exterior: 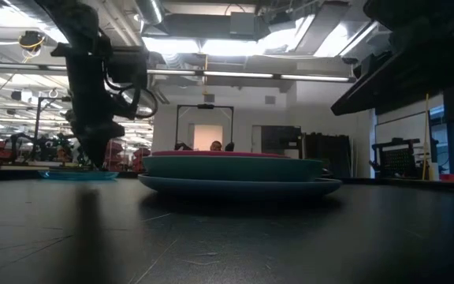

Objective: Stack plastic plates
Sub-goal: Stack the light blue plate on the light orange plate

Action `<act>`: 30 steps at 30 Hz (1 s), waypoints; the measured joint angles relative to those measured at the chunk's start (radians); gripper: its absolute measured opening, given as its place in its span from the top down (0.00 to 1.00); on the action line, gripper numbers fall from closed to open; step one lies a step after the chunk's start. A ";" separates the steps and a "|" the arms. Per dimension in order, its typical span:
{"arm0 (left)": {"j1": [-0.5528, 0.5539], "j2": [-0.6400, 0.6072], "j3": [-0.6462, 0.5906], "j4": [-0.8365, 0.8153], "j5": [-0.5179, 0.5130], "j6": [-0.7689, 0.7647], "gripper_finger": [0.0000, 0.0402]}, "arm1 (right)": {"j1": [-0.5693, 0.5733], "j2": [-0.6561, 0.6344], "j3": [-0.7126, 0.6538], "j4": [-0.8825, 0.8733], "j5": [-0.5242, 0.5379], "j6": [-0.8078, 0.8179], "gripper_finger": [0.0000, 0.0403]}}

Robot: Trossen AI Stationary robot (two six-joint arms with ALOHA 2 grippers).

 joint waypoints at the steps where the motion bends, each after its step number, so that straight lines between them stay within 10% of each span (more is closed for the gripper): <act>1: 0.008 0.000 -0.004 0.007 -0.009 0.006 0.70 | 0.000 0.000 0.000 0.000 0.000 0.000 0.58; 30: 0.137 -0.001 -0.173 0.249 0.013 0.153 0.81 | -0.001 0.000 0.000 -0.001 0.011 0.004 0.58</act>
